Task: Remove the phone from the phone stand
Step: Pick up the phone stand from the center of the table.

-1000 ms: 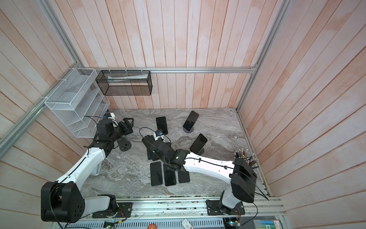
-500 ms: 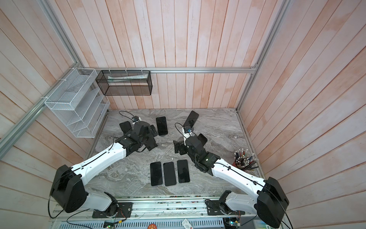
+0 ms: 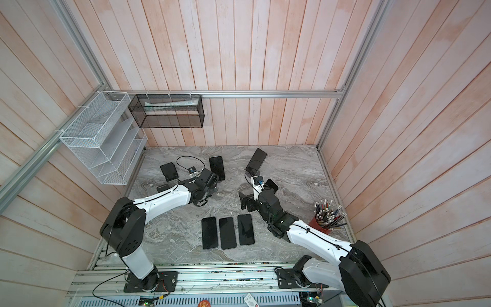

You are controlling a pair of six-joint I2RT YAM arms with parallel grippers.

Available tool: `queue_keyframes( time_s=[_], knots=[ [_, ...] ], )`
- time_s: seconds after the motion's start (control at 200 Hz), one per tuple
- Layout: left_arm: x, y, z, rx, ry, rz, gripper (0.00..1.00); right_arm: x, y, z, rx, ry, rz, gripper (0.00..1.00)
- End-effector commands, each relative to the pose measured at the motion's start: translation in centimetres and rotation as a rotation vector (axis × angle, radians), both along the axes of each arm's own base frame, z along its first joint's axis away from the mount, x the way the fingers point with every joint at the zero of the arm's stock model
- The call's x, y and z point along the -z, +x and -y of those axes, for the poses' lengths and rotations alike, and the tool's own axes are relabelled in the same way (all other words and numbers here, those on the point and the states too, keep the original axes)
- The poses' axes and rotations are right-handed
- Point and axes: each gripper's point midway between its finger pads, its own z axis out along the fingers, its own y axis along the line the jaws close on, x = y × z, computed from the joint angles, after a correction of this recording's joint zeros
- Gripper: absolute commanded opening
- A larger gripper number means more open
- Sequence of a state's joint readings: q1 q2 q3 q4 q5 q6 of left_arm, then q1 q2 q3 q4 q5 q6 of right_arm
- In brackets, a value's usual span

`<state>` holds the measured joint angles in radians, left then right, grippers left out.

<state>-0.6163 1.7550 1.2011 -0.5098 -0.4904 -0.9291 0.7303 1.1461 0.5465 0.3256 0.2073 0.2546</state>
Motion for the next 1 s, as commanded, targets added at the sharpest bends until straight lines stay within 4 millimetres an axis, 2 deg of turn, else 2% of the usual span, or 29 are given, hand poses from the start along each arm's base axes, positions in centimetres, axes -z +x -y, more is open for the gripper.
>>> queue_keyframes(
  time_s=[0.0,0.22,0.34,0.455,0.61,0.73,0.995],
  knots=[
    [0.1,0.8,-0.5,-0.034,0.045,0.006,1.0,-1.2,0.2,-0.4,-0.008,0.063,0.041,0.98],
    [1.1,2.0,-0.5,-0.038,0.09,-0.003,0.98,0.9,0.4,-0.7,-0.005,0.058,0.011,0.98],
    [1.4,2.0,-1.0,-0.051,0.106,0.004,0.96,1.3,0.0,-1.5,-0.058,0.068,0.004,0.98],
    [1.6,2.2,-1.7,-0.05,0.125,0.011,0.9,1.5,-0.4,-2.1,-0.099,0.075,0.008,0.97],
    [2.2,2.6,-2.6,-0.017,0.081,0.025,0.77,1.7,-0.5,-2.0,-0.098,0.081,0.017,0.95],
    [1.7,2.6,-2.6,0.024,0.069,0.072,0.66,1.4,-0.6,-1.8,-0.1,0.089,0.027,0.94],
    [0.7,3.0,-2.6,0.115,0.085,0.116,0.62,1.5,-0.7,-1.7,-0.091,0.087,0.034,0.92]
  ],
)
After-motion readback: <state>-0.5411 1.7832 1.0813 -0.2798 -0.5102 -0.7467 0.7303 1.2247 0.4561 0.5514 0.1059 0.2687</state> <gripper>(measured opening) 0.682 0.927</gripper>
